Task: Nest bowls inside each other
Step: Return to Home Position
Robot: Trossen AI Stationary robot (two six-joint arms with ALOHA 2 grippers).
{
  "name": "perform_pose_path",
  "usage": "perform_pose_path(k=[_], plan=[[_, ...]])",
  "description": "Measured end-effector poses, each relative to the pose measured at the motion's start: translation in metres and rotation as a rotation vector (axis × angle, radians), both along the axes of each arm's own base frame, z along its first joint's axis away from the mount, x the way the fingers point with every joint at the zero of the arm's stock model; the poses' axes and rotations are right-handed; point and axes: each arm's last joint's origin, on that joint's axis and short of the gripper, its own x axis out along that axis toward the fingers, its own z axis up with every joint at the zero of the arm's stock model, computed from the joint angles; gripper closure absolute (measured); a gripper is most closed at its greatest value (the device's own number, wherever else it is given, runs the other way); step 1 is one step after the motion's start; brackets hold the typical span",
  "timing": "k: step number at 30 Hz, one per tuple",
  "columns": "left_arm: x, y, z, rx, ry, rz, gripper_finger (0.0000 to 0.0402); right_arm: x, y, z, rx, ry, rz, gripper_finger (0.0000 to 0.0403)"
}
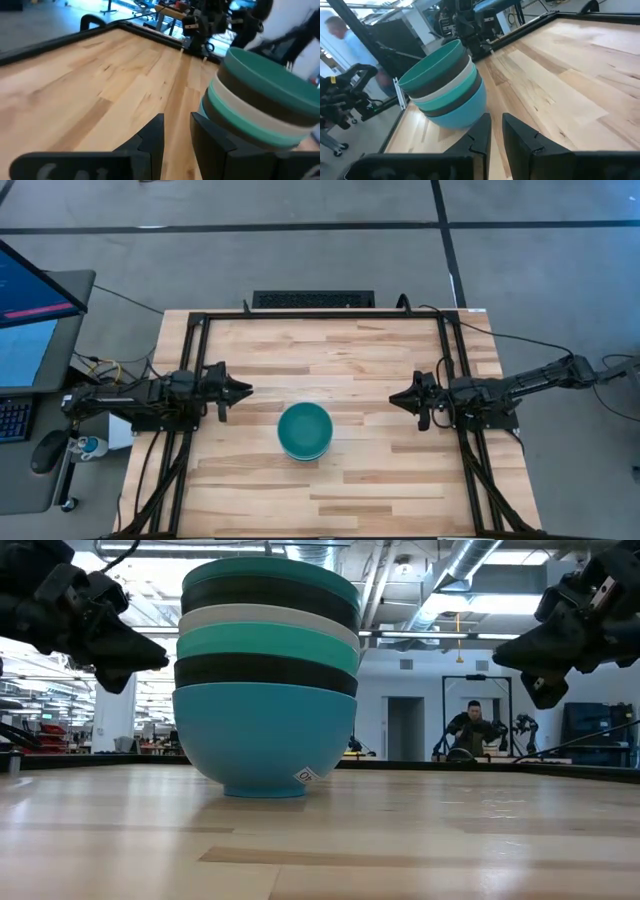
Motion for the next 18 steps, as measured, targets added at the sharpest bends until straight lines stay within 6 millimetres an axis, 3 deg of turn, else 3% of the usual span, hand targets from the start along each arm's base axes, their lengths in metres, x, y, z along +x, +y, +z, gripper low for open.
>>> perform_pose_path(k=[3, 8, 11, 18], plan=[[0.000, -0.002, 0.000, 0.120, 0.020, -0.078, 0.0317, 0.000, 0.000, 0.000, -0.054, -0.001, 0.018, 0.0333], [0.000, -0.010, 0.001, 0.325, -0.010, -0.413, 0.0317, 0.000, 0.003, 0.002, -0.248, -0.008, 0.084, 0.0333], [-0.001, -0.013, 0.002, 0.367, -0.037, -0.524, 0.0317, 0.000, 0.006, 0.006, -0.389, -0.032, 0.133, 0.0333], [-0.001, -0.011, 0.001, 0.392, -0.005, -0.445, 0.0317, 0.000, 0.005, 0.006, -0.468, -0.029, 0.140, 0.0333]])
